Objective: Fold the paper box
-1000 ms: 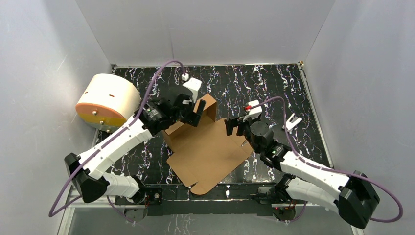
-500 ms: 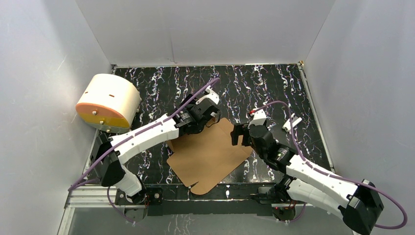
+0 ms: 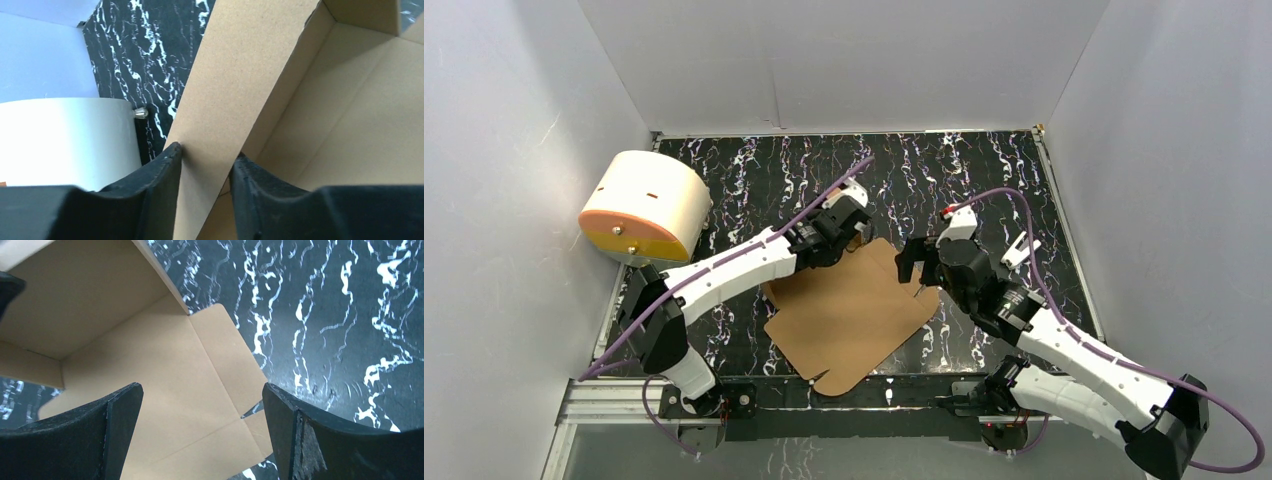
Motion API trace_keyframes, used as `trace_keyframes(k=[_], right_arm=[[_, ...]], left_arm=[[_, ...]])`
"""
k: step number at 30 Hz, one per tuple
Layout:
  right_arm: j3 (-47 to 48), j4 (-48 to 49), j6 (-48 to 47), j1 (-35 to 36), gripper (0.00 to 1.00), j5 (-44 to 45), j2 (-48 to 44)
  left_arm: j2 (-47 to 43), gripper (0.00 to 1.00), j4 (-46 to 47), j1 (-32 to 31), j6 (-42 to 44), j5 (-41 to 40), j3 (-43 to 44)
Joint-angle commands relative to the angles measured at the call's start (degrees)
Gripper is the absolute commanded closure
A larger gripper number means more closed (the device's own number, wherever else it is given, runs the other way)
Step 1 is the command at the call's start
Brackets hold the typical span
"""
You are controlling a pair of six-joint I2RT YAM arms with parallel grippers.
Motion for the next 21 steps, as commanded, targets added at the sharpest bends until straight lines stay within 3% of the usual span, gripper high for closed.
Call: trace_keyframes(k=[1, 11, 21], right_arm=[[6.7, -1.7, -0.4, -0.4, 0.01, -0.6, 1.2], [20.7, -10.2, -3.6, -0.3, 0.01, -4.4, 6.0], [41.2, -23.6, -10.4, -0.3, 0.01, -5.5, 16.4]], left_arm=[[-2.4, 0.7, -0.8, 5.3, -4.6, 4.1, 0.7], [-3.4, 0.76, -4.9, 15.2, -14.0, 17.0, -1.0], [-3.4, 0.78, -1.2, 20.2, -26.6, 27.6, -10.5]])
